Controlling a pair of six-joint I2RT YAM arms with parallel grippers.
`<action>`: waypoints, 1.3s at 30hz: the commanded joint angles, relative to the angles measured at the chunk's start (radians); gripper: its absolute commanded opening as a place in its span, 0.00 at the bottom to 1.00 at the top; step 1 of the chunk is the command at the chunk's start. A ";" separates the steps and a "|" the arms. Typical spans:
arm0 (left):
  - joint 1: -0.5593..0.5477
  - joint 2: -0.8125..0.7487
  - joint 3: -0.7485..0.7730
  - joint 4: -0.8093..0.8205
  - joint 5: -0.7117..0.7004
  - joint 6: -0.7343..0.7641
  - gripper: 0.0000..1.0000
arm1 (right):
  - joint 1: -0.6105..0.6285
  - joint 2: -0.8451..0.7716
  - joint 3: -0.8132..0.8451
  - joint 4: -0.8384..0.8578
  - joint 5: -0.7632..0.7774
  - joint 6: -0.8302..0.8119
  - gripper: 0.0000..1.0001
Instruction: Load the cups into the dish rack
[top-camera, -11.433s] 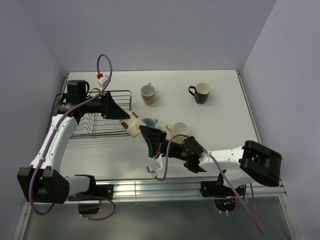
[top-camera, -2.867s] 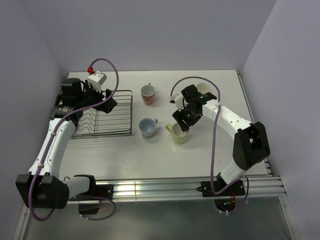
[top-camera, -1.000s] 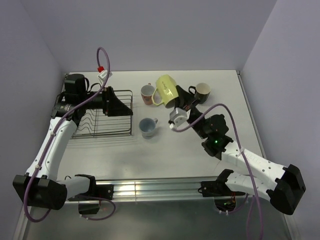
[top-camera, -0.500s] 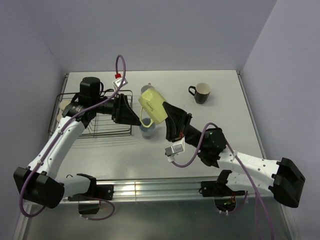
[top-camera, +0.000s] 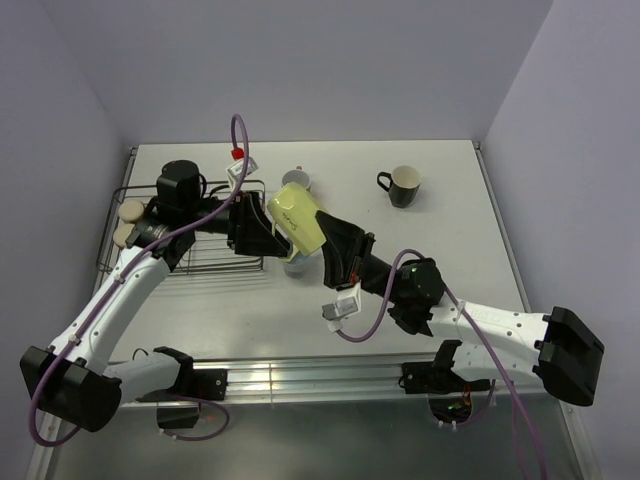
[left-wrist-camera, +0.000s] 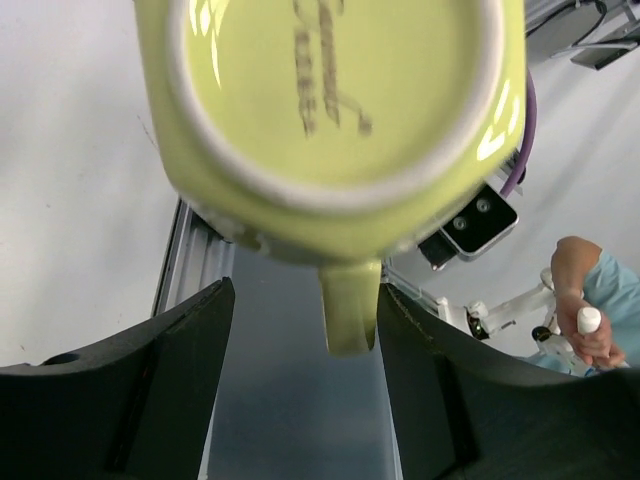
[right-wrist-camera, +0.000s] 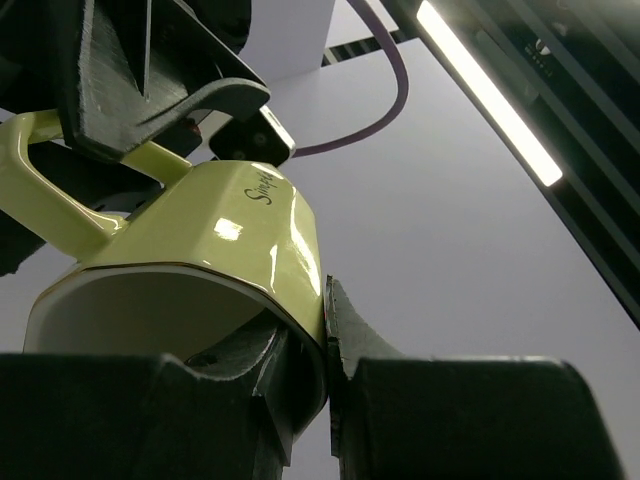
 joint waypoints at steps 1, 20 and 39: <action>-0.005 -0.018 -0.009 0.106 -0.024 -0.047 0.65 | 0.011 -0.015 0.011 0.157 -0.018 -0.048 0.00; -0.048 -0.009 -0.041 0.129 -0.087 -0.073 0.25 | 0.019 0.024 -0.002 0.208 -0.062 -0.097 0.00; -0.022 -0.050 0.002 0.181 -0.104 -0.041 0.00 | 0.020 0.035 -0.034 0.225 -0.036 -0.118 0.67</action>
